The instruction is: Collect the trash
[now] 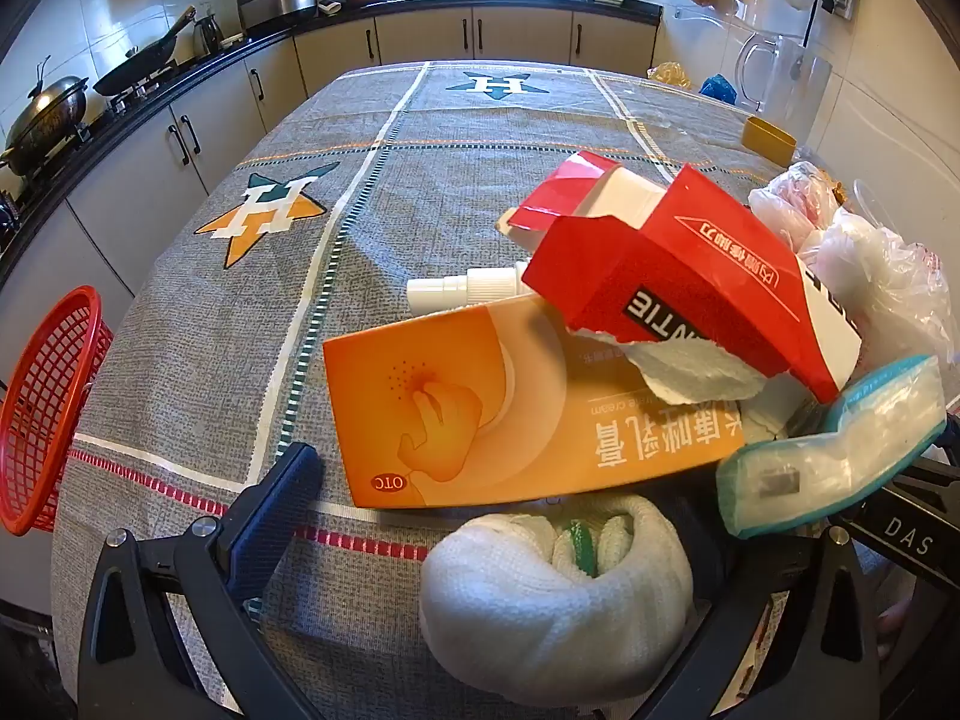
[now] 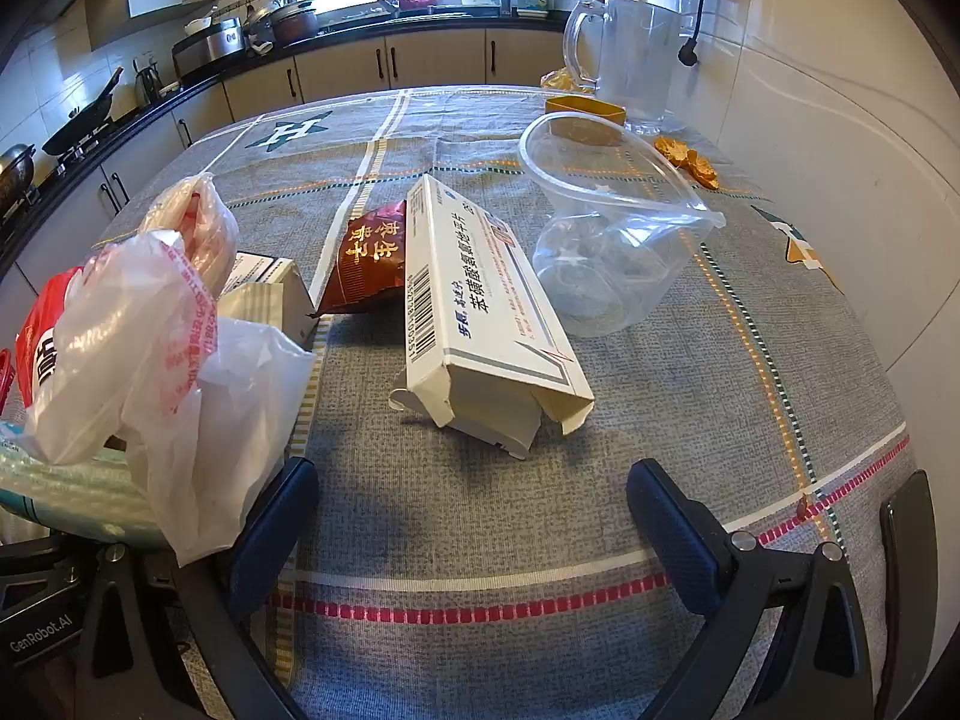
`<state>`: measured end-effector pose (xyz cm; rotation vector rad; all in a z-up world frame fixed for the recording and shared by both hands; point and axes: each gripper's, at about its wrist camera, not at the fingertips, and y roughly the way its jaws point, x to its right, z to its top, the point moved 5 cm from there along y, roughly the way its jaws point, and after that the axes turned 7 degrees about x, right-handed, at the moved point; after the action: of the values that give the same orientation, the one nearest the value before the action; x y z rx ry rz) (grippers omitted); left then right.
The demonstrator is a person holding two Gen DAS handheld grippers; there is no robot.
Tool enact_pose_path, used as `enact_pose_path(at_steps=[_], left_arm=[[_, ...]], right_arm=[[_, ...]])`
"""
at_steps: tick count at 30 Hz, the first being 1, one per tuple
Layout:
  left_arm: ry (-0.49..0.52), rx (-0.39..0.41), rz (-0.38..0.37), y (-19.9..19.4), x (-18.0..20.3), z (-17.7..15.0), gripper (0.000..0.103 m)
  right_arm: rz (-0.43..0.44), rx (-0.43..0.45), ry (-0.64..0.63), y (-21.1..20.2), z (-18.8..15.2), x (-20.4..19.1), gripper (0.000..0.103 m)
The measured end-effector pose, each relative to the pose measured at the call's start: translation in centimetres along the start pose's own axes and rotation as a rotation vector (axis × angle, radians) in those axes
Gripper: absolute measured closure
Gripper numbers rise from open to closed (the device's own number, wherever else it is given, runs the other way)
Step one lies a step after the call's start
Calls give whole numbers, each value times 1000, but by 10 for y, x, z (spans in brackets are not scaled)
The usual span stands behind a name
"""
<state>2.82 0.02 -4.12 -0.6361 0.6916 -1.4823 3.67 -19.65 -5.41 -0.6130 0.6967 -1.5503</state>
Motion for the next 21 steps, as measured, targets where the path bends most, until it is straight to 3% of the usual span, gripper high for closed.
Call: enact_pose_path(at_steps=[9, 13, 21], left_arm=[[12, 2, 1, -5, -1, -4, 0], [23, 72, 4, -35, -6, -12, 0], [19, 212, -10, -92, -15, -30, 0]], right_arm=[[21, -16, -6, -2, 1, 4, 0], [79, -42, -48, -17, -11, 0, 0], [104, 52, -19, -77, -31, 16, 0]])
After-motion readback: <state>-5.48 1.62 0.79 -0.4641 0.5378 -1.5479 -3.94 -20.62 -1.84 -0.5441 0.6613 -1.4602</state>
